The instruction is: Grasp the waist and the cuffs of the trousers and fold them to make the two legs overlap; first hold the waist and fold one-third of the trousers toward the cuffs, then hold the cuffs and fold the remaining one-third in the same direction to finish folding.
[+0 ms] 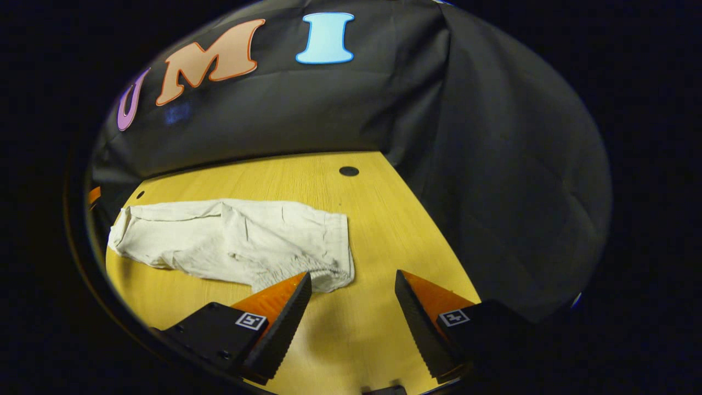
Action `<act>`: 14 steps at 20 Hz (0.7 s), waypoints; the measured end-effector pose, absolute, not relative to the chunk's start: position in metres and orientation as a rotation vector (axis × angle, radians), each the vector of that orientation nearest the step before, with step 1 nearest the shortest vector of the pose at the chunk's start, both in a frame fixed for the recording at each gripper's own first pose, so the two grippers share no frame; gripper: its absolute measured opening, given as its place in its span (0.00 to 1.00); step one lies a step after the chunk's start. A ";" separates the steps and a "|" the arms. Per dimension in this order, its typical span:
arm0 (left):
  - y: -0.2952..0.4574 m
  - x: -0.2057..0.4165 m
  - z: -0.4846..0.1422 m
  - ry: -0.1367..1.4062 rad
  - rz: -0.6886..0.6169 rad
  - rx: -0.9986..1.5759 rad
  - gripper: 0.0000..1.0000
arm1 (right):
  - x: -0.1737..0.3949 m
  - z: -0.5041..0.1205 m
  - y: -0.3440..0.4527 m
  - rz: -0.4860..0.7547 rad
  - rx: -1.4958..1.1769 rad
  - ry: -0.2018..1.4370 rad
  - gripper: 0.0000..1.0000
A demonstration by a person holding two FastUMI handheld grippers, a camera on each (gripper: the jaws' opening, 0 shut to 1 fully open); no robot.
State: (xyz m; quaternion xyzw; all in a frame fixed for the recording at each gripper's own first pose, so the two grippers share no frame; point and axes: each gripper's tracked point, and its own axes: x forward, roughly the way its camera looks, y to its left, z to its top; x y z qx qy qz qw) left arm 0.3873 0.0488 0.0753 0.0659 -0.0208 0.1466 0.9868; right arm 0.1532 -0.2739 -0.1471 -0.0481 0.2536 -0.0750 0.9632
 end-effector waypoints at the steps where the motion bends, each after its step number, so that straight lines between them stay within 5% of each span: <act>1: 0.050 0.388 0.075 -0.034 0.307 0.150 0.96 | 0.155 -0.152 -0.272 -0.144 -0.088 0.527 0.98; 14: 0.037 0.388 0.068 0.061 0.373 0.228 0.95 | 0.178 -0.190 -0.252 0.005 0.090 0.627 0.94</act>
